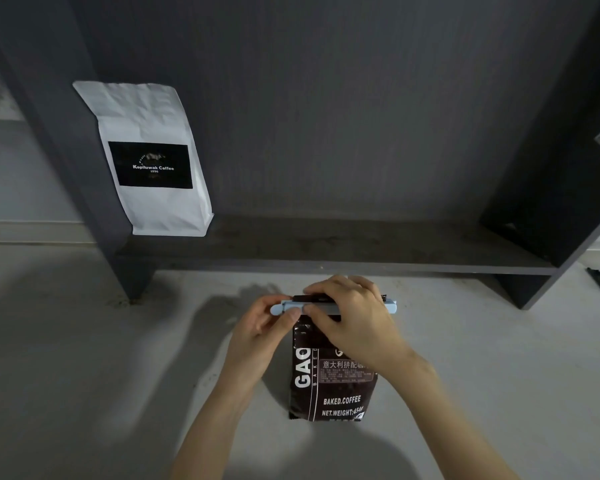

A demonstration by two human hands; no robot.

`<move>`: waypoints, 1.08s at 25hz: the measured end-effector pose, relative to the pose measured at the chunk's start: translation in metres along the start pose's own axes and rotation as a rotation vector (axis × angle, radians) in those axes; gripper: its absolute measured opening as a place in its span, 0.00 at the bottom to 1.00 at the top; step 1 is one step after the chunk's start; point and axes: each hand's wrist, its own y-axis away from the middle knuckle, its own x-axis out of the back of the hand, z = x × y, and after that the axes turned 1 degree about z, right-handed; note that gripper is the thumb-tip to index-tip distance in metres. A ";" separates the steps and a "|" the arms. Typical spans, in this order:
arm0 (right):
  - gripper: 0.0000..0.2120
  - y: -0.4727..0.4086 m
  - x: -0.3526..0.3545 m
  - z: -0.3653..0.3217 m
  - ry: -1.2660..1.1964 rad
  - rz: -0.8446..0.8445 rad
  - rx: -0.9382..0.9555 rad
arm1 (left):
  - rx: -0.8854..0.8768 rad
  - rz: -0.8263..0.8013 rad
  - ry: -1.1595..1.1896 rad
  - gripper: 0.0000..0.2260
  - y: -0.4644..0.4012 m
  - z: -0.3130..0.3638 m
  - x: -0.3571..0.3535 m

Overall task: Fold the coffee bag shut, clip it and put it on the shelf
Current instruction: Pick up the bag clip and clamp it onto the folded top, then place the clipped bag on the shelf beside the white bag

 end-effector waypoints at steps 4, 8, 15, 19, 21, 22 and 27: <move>0.18 0.002 0.022 0.006 -0.118 0.111 -0.013 | 0.019 -0.118 -0.105 0.12 -0.001 -0.009 0.011; 0.20 0.023 0.030 0.034 -0.216 0.189 -0.202 | 0.071 -0.219 -0.180 0.21 0.003 -0.022 0.015; 0.22 0.072 -0.020 0.072 -0.451 0.020 -0.464 | 0.209 -0.303 -0.287 0.32 0.011 -0.051 0.020; 0.20 0.077 -0.034 0.069 -0.518 -0.039 -0.507 | 0.214 -0.294 -0.345 0.27 0.015 -0.068 0.020; 0.20 0.076 -0.034 0.067 -0.508 -0.009 -0.504 | 0.215 -0.276 -0.367 0.26 0.013 -0.073 0.022; 0.20 0.075 -0.034 0.067 -0.501 0.000 -0.500 | 0.208 -0.273 -0.374 0.27 0.013 -0.073 0.023; 0.21 0.070 -0.033 0.060 -0.503 0.026 -0.490 | 0.144 -0.242 -0.405 0.25 0.011 -0.069 0.026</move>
